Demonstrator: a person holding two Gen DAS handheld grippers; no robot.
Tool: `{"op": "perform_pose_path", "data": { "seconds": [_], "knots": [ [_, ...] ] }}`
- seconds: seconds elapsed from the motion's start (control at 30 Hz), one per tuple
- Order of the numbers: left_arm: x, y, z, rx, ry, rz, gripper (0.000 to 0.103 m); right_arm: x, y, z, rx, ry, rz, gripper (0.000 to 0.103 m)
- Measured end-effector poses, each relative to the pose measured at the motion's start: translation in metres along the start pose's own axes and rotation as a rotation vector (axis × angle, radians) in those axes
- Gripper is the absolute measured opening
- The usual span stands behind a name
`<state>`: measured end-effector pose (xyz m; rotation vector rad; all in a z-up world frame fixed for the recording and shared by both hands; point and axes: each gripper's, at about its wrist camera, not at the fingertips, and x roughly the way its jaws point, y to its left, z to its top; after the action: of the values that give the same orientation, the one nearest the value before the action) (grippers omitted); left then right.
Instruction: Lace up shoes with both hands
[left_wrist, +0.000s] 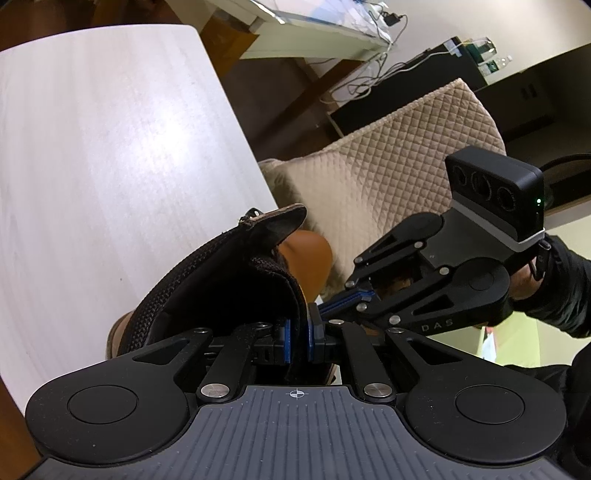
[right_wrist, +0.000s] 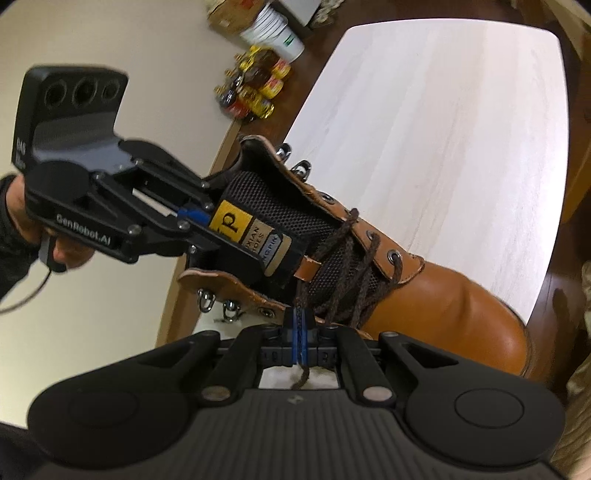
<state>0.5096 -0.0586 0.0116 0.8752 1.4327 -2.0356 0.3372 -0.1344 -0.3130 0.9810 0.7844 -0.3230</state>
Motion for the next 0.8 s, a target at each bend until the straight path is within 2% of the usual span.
{"op": "perform_pose_path", "data": {
  "seconds": [0.2,0.43,0.5,0.53,0.6,0.67,0.8],
  "knots": [
    [0.001,-0.003,0.002,0.015,0.009,0.002,0.008,-0.005,-0.013,-0.018,0.102,-0.095,0.043,0.003],
    [0.001,0.001,0.001,0.005,0.012,0.007,0.009,-0.003,-0.018,-0.01,0.121,-0.182,0.058,0.004],
    [0.001,0.001,0.0,0.0,0.009,0.0,0.009,-0.008,-0.014,-0.017,0.127,-0.255,0.039,0.004],
    [0.001,0.002,0.0,-0.003,0.007,-0.001,0.009,-0.009,-0.013,-0.015,0.14,-0.267,0.041,0.008],
    [0.001,0.003,0.0,-0.013,0.003,0.0,0.009,-0.005,-0.013,-0.004,0.182,-0.258,0.064,0.009],
    [0.001,0.004,0.0,-0.031,0.002,-0.005,0.009,-0.004,-0.01,-0.002,0.17,-0.247,0.066,0.015],
    [0.005,0.005,0.004,-0.042,0.001,0.009,0.011,-0.008,-0.009,-0.007,0.177,-0.228,0.055,0.015]
  ]
}}
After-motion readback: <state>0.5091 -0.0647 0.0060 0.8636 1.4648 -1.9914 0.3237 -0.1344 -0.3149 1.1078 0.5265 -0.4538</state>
